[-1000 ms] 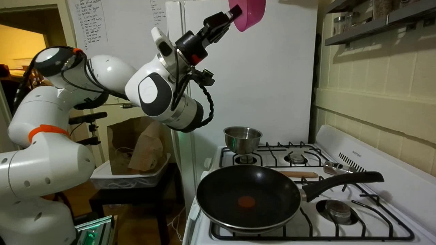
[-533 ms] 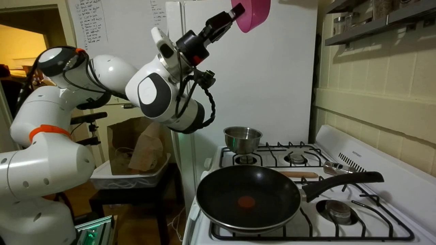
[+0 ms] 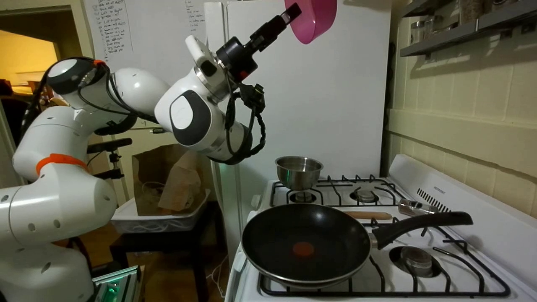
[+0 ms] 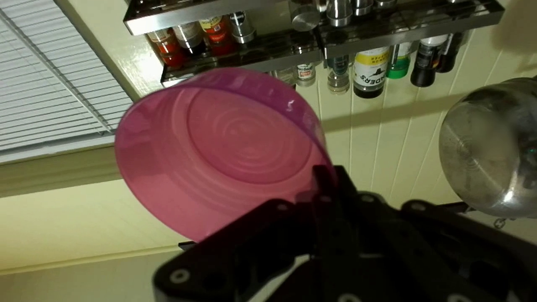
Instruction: Pour the contents from the purple bowl into the pan then move the purple bowl to the left.
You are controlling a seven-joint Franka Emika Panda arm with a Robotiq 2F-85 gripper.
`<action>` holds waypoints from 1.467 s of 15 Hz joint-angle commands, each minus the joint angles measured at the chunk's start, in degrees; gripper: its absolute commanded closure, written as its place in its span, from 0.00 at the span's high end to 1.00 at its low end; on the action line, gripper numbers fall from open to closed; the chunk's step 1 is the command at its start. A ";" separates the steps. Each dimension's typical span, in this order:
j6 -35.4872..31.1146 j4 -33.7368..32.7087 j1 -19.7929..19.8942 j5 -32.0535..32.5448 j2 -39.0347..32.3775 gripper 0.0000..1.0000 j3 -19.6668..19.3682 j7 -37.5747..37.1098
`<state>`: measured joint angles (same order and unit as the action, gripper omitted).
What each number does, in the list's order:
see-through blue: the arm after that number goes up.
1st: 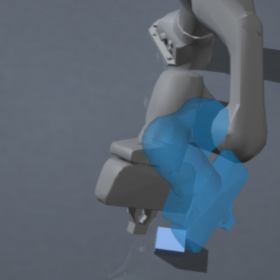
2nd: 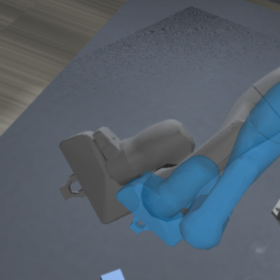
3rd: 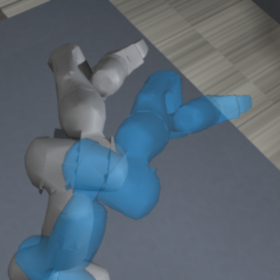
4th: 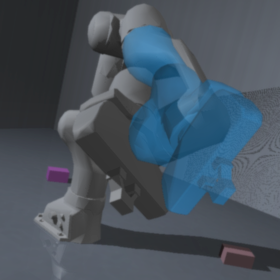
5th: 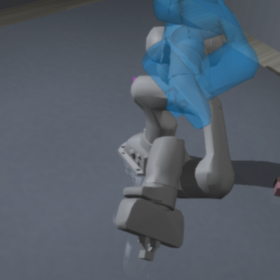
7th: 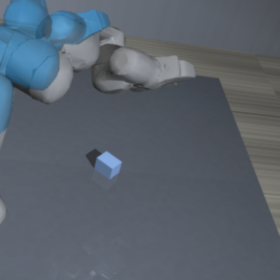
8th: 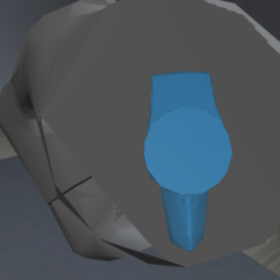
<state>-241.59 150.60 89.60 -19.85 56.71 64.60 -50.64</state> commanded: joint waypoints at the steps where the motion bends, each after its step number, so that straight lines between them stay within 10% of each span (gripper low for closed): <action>1: -0.22 0.12 0.45 -2.08 1.12 0.01 0.93 -4.97; 9: -0.23 0.39 0.23 0.00 0.81 0.01 0.34 -8.62; 11: -0.25 0.21 -7.74 4.77 -10.37 0.01 -2.85 4.09; 22: 29.34 -5.20 -45.09 55.23 -22.04 0.01 -44.54 11.23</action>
<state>-218.48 149.69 54.66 24.16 40.39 29.62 -41.25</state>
